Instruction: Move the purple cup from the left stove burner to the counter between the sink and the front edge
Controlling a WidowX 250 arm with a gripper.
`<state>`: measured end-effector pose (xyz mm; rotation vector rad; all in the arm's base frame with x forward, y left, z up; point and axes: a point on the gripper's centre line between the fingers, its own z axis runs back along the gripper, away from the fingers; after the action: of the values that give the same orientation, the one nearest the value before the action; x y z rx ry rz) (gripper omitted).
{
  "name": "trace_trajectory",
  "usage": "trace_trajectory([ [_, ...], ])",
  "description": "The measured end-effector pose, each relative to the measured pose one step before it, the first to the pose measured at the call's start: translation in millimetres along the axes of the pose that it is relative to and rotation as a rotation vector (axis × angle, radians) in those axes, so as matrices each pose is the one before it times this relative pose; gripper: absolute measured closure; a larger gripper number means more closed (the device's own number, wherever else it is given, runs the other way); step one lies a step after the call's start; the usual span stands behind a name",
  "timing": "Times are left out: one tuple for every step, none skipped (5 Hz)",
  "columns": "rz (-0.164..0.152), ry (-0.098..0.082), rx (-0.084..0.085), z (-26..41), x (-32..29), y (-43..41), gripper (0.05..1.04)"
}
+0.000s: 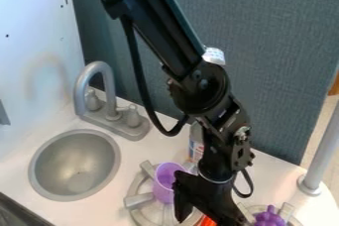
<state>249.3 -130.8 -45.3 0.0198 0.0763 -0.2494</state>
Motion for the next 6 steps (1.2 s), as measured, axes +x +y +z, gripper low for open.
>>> trace_trajectory([
  [0.0018,0.0344,0.008,-9.6,-5.7,1.4,0.083],
  [-0.0004,-0.0056,0.0106,0.46,0.95,2.12,0.083],
  [-0.0097,0.0108,0.0269,1.32,-2.93,5.03,0.083],
  [-0.0019,-0.0385,0.0603,17.33,-0.49,21.35,0.083],
  [-0.0164,-0.0383,0.0749,3.19,11.91,15.59,0.083],
  [-0.0244,0.0087,0.0713,-11.59,12.28,6.17,0.083],
])
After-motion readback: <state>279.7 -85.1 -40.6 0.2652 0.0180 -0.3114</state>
